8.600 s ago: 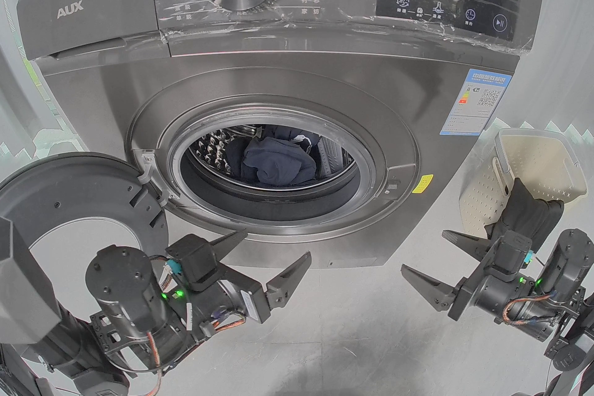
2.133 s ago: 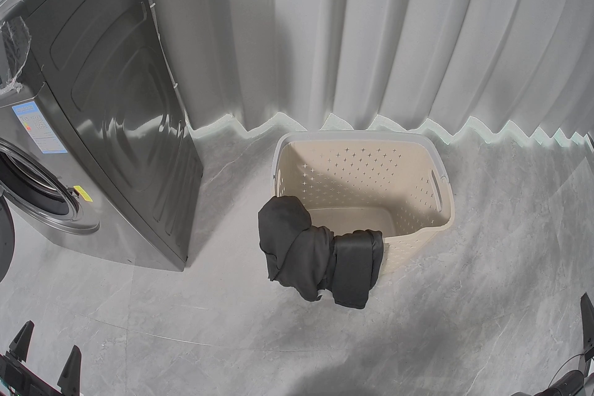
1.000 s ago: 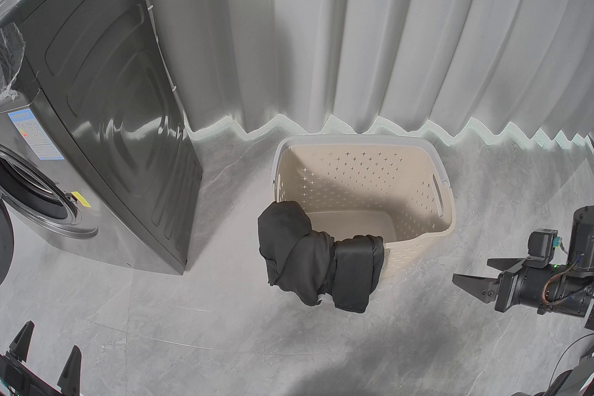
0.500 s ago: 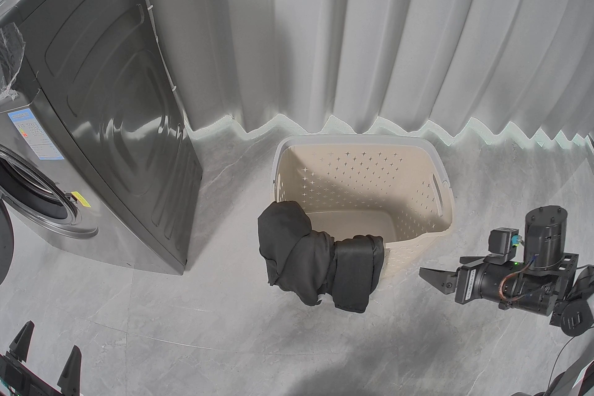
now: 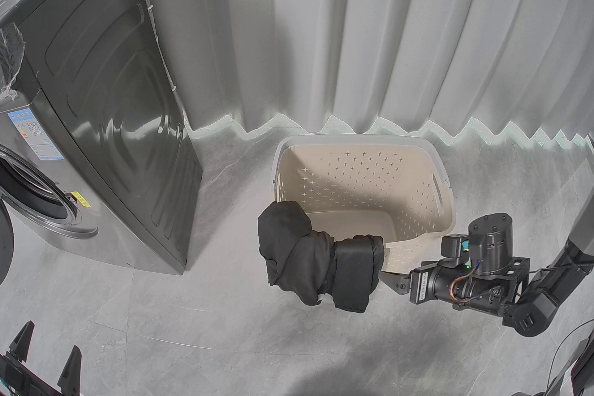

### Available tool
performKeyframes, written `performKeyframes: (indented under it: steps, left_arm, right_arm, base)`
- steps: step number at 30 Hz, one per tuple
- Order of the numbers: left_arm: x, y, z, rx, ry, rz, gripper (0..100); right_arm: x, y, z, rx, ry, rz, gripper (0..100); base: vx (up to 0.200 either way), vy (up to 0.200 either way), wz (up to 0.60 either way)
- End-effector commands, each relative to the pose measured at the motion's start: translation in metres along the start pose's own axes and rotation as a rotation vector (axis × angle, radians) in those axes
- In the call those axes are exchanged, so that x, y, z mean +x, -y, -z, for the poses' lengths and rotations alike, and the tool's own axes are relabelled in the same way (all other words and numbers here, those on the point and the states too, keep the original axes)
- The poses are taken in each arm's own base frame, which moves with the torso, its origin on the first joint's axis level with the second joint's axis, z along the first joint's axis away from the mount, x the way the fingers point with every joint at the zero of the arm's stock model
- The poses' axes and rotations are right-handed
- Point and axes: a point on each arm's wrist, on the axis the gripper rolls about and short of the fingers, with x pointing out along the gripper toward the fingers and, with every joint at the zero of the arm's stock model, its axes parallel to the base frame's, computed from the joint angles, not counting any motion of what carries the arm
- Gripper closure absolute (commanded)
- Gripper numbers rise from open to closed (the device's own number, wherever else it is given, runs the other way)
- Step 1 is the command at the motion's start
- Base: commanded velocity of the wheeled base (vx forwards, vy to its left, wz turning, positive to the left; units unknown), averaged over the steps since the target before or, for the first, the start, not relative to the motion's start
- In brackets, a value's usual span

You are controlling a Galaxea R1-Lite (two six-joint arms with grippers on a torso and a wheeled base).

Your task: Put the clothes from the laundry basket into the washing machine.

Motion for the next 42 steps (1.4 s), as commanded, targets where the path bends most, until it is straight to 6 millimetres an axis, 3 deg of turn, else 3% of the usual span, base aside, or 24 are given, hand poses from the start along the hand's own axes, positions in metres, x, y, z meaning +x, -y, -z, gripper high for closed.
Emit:
performKeyframes:
  steps: [1,6,24,42]
  left_arm:
    - [0.0,0.0,0.005,-0.001,0.001,0.0,0]
    - [0.0,0.0,0.004,0.001,0.002,0.0,0]
    - [0.0,0.0,0.004,-0.001,0.002,0.0,0]
    - [0.0,0.0,0.005,-0.002,0.001,0.0,0]
  right_arm:
    - [0.027,-0.003,0.007,-0.006,-0.039,0.0,0]
    - [0.045,-0.004,0.005,-0.001,-0.034,0.001,0]
    - [0.104,0.002,0.025,0.003,-0.029,0.008,0]
    - [0.129,-0.001,0.03,-0.007,0.008,-0.006,0]
  base:
    - [0.0,0.0,0.0]
    - [0.0,0.0,0.0]
    - [0.0,0.0,0.0]
    - [0.0,0.0,0.0]
